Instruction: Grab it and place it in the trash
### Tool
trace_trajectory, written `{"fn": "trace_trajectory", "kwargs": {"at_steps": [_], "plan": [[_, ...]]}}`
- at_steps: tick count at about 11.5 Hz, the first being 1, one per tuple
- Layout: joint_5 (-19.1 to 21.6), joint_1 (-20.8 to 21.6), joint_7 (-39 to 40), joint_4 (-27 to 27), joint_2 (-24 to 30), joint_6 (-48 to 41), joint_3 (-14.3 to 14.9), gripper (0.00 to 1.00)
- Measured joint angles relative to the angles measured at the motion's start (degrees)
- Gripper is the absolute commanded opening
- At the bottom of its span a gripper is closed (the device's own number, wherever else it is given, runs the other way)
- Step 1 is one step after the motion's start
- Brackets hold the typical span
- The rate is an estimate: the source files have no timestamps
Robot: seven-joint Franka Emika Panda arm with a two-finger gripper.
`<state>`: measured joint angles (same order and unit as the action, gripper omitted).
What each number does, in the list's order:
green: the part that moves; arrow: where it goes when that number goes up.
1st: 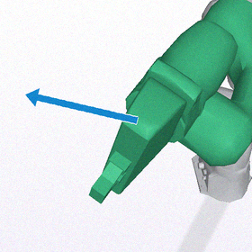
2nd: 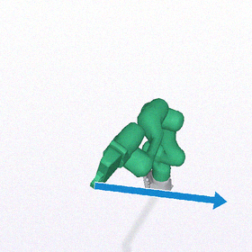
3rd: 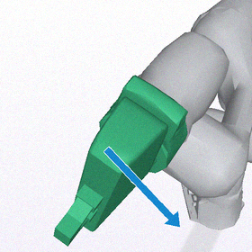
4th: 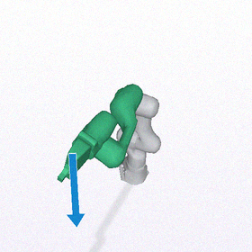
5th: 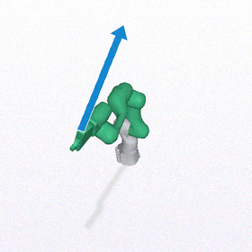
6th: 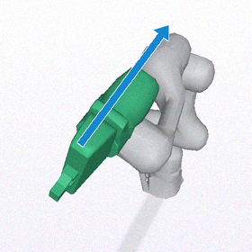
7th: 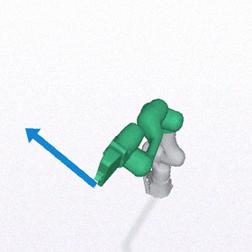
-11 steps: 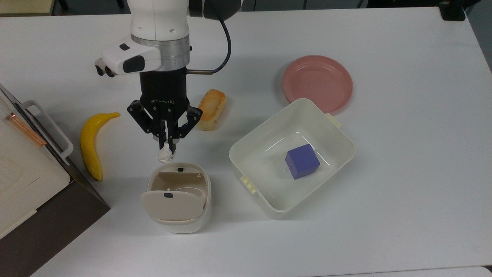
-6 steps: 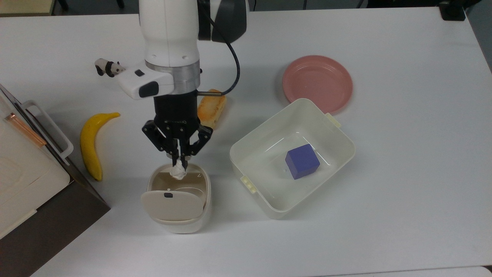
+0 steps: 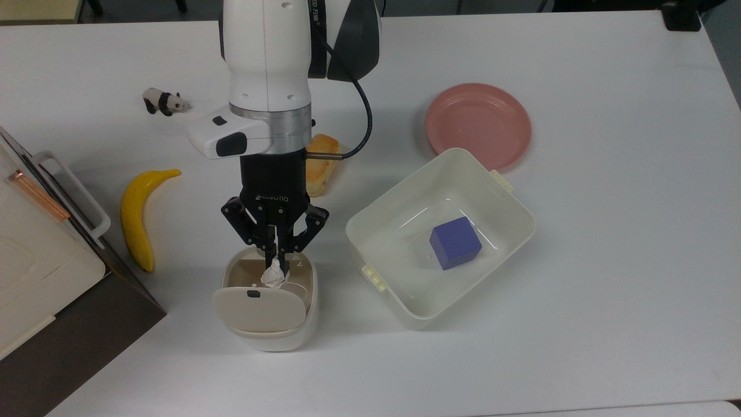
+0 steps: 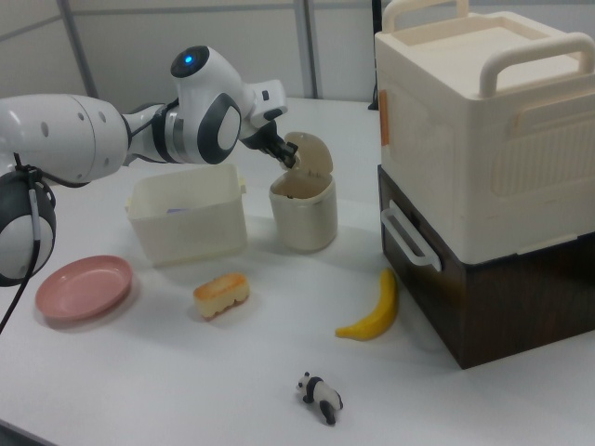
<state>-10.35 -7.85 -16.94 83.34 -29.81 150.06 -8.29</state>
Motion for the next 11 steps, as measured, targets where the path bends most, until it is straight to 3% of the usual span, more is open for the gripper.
{"fn": "trace_trajectory", "kwargs": {"at_steps": [2,4,9,11], "plan": [[-0.11,-0.14,0.00,-0.11,-0.33,0.00,0.42,0.64],[-0.96,-0.15,0.00,-0.12,-0.59,0.00,0.76,0.96],[-4.12,-0.09,0.02,-0.49,-0.70,0.01,0.79,1.00],[-4.43,0.08,2.62,-0.83,0.46,-6.29,0.66,1.00]]}}
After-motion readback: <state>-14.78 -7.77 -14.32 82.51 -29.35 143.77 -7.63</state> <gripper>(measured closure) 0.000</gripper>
